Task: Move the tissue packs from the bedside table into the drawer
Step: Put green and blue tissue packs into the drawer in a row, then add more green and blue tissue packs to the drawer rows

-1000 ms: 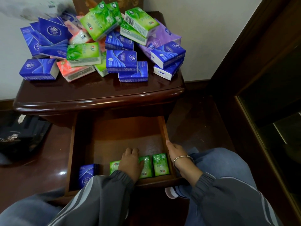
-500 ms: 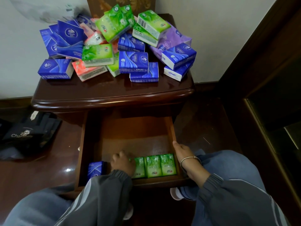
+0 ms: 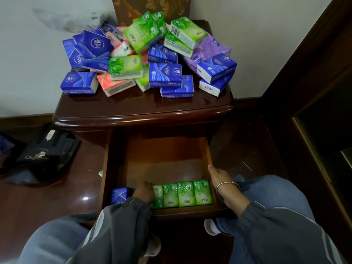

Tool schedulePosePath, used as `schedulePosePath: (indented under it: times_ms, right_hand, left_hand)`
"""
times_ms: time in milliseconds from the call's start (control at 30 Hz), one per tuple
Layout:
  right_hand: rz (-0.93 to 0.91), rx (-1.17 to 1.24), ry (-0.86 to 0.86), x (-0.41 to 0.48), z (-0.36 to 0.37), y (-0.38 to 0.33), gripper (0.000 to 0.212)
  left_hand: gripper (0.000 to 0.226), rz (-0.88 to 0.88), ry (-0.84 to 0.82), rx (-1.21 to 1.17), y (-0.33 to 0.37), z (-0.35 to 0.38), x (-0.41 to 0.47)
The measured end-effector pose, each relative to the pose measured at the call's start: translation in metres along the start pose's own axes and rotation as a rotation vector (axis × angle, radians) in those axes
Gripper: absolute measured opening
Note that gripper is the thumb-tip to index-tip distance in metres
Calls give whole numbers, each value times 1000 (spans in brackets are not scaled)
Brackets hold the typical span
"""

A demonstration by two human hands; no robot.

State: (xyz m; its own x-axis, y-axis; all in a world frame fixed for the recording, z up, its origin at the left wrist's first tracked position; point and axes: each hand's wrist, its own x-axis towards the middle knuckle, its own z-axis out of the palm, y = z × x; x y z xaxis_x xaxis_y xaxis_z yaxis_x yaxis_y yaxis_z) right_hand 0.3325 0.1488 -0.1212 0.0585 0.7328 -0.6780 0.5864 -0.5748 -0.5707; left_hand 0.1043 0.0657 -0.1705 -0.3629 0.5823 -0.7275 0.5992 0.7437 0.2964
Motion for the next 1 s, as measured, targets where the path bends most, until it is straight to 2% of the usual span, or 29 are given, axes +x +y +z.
schedulePosePath:
  times_ms: [200,433,567,667,767,867,933,1000]
  right_hand:
    - [-36,-28,5,-9,0,-2,51]
    - [-121,-149,-40,-30,-2,-2,45]
    - [-164,-234,-14,-43,-11,-6,42]
    - [-302,-337,33,-58,-21,-22,39]
    - [-563,-289,203,-77,-38,-53,29]
    - [-886,-225,560,-92,-65,-101,22]
    - [-1006,-275,747,-89,-87,-134,29]
    - [-1022,-381,779,-76,-107,-164,42]
  left_hand:
    - [35,66,-2,10,-9,-10,-5]
    - [36,195,55,-153,-5,-43,-46]
    - [24,375,130,-271,5,-84,-80]
    - [16,533,218,-295,9,-122,-103]
    - [17,671,423,-229,14,-157,-118]
    - [21,776,695,-101,24,-191,-121]
    - [28,829,805,6,38,-211,-121]
    - [40,901,860,152,61,-223,-118]
